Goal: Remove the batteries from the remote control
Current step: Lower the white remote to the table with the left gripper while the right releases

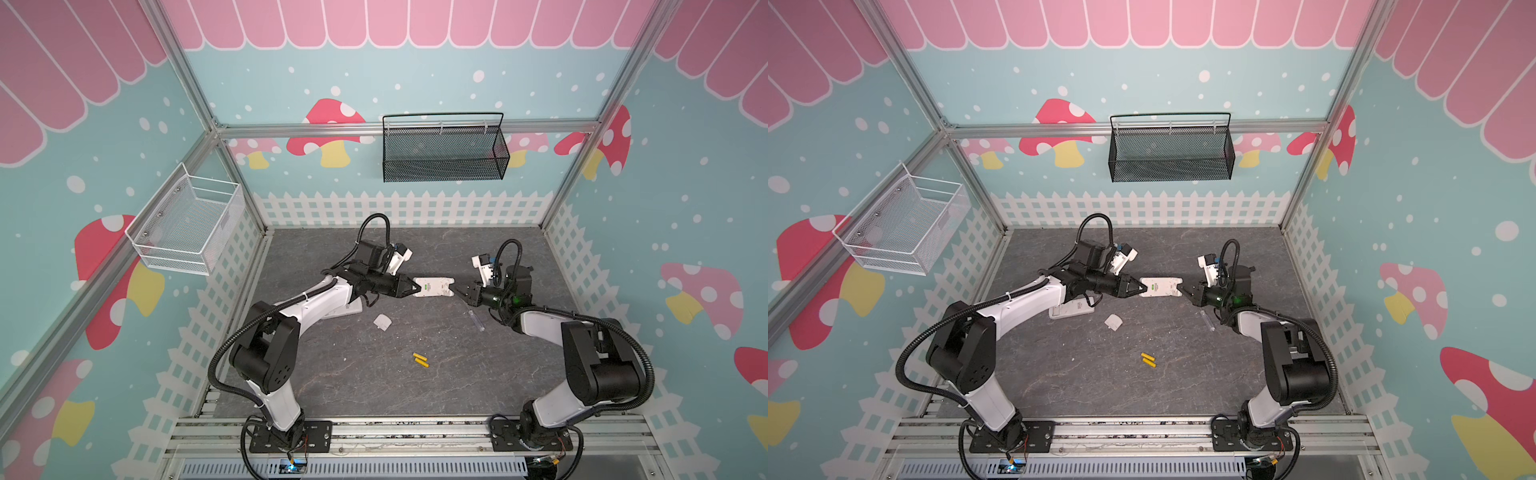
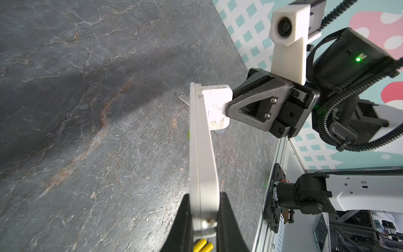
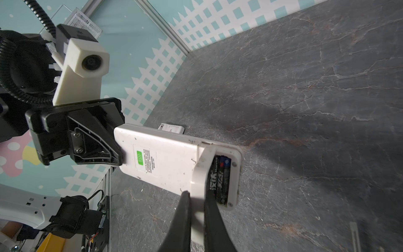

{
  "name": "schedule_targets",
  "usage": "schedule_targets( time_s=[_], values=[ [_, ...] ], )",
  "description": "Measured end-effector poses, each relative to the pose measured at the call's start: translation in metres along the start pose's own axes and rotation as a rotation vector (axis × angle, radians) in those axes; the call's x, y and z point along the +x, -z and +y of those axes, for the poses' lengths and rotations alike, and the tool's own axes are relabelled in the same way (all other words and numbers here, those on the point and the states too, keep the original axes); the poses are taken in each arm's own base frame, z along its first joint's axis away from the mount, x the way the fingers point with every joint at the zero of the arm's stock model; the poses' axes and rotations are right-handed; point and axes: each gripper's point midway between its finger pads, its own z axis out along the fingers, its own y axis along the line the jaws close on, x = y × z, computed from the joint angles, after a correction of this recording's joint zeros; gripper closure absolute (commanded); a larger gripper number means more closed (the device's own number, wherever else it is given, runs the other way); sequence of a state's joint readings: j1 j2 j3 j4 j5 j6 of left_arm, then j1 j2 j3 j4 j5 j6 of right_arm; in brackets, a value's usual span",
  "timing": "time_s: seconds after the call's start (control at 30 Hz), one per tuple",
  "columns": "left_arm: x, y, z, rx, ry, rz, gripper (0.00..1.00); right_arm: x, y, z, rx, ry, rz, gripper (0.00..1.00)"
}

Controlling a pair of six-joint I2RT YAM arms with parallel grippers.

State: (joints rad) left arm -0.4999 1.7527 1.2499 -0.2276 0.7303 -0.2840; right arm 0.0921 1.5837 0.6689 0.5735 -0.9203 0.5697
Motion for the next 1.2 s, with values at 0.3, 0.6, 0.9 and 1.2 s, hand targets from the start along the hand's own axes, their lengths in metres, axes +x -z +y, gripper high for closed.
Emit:
schedule_targets(
  time_s=[0.3, 0.6, 0.9, 1.2],
  values=[
    [0.005, -0.002, 0.007, -0.012, 0.012, 0.002, 1.0, -0.009, 0.015, -0.003, 0.042, 0.004, -0.023, 1.0],
    [0.017, 0.009, 0.053, -0.086, 0.152, 0.0, 1.0, -0.016, 0.048, -0.032, 0.226, -0.008, -0.052, 0.98],
    [0.027, 0.018, 0.086, -0.144, 0.28, 0.003, 1.0, -0.012, 0.079, -0.081, 0.538, -0.056, 0.023, 0.77],
    [0.047, -0.014, 0.062, -0.061, 0.296, 0.086, 1.0, 0.02, 0.1, -0.074, 0.68, -0.121, 0.096, 0.68]
  ],
)
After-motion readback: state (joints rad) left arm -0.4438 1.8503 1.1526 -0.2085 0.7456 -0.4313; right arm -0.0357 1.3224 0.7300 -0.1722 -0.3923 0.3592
